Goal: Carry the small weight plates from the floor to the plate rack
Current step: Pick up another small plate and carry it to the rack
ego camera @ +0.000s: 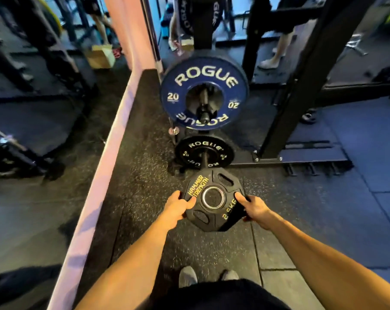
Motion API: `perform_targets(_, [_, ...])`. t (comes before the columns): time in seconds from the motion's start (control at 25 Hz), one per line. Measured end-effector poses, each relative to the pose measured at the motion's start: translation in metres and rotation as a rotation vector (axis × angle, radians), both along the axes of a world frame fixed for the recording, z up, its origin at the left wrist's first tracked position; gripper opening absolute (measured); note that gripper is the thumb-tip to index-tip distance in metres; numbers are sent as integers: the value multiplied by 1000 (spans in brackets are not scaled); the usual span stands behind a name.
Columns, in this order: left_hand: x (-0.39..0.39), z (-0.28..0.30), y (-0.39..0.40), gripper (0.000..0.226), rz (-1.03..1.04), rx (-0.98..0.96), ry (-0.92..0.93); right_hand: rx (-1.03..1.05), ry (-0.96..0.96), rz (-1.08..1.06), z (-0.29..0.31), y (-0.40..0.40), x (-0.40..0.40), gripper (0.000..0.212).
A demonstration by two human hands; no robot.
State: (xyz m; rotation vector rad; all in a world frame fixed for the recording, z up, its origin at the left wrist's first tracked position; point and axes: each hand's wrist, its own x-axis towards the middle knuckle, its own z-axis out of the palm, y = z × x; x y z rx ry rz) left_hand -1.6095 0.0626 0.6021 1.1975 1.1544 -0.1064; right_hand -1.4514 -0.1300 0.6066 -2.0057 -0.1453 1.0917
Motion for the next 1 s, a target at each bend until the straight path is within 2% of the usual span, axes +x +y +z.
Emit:
perform_targets(0.12, [35,47,29,84,-18,61,-112,106,-86,-62,43,20,19,43])
perform_targets(0.28, [76,109,72,99,-87,217,-220,263,-248,-99,113,46,51,39])
perform_targets(0.4, [107,177,101,85,-53,376,-325,374,-392,-78,178,69,82,49])
perform_targets(0.52, [130,270,111,37,-39,557,-483,509,-494,-61,256,88,109,51])
perform_targets(0.6, [143,327,118,21,-17,667,-567,583,-564,-56,306,98,123,53])
perform_targets(0.8, [161,472,124,21,59,880,-765,736,-770,-17,442,119,154,51])
perform_targets(1.0, [168,595,129,13,97,1006,-943,833,-957,-42,563,139,166,47])
